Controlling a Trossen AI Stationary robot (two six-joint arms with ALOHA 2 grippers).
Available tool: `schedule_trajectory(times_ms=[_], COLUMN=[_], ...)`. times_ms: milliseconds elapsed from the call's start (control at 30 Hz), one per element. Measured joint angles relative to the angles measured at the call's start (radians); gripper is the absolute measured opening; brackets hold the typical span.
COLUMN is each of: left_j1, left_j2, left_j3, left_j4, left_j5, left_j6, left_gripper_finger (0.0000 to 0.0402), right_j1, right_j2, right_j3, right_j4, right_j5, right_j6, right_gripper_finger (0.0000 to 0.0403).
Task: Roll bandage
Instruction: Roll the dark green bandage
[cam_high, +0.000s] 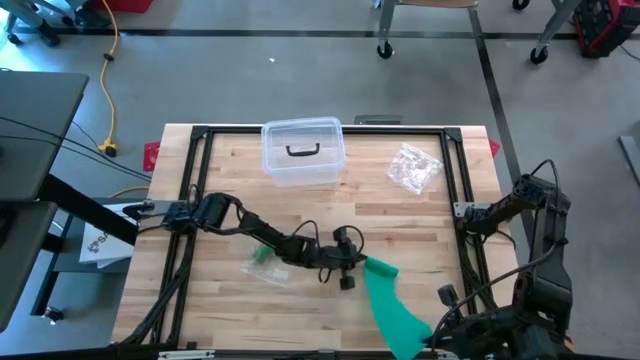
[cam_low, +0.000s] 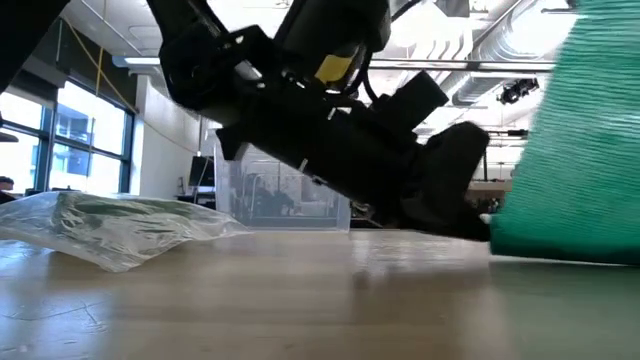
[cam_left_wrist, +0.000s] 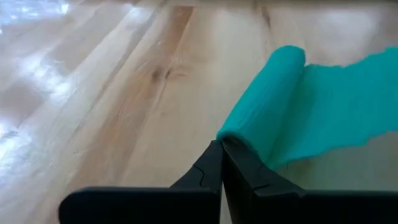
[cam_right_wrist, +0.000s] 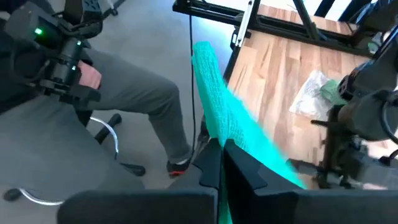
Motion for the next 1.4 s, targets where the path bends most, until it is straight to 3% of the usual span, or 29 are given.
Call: schedule_trajectory(times_ms=[267, 533, 733, 900, 1100, 1233, 1400], left_j1=[-0.071, -0.132, -0.131, -0.126, -0.128, -0.135, -0.135], left_j2=[-0.099, -0.108, -0.108, -0.108, -0.108, -0.108, -0.108], left_j3=[0.002, 0.001, 0.001, 0.001, 0.001, 0.001, 0.001], left_j4=[-0.218, -0.327, -0.335, -0.327, -0.33, -0.335, -0.359], left_j5=[-0.055, -0.072, -0.126, -0.125, -0.109, -0.104, -0.102], left_j6=[0.083, 0.067, 0.049, 0.048, 0.047, 0.039, -0.021], left_gripper_finger=[0.0001, 0.0, 0.0, 0.0, 0.0009, 0.0039, 0.0082], right_j1=[0.058, 0.104, 0.074, 0.009, -0.03, -0.029, -0.081], right_j2=[0.001, 0.005, 0.059, 0.111, 0.132, 0.135, 0.081], right_j3=[0.0, 0.0, -0.001, -0.002, -0.002, -0.051, -0.317], right_j4=[-0.063, -0.172, -0.212, -0.224, -0.223, -0.44, -0.506], right_j5=[-0.133, -0.054, -0.021, -0.165, -0.244, -0.174, -0.124], right_j6=[0.201, 0.42, 0.442, 0.475, 0.522, 0.682, 0.852], right_gripper_finger=[0.0, 0.0, 0.0007, 0.0059, 0.0168, 0.0219, 0.0211])
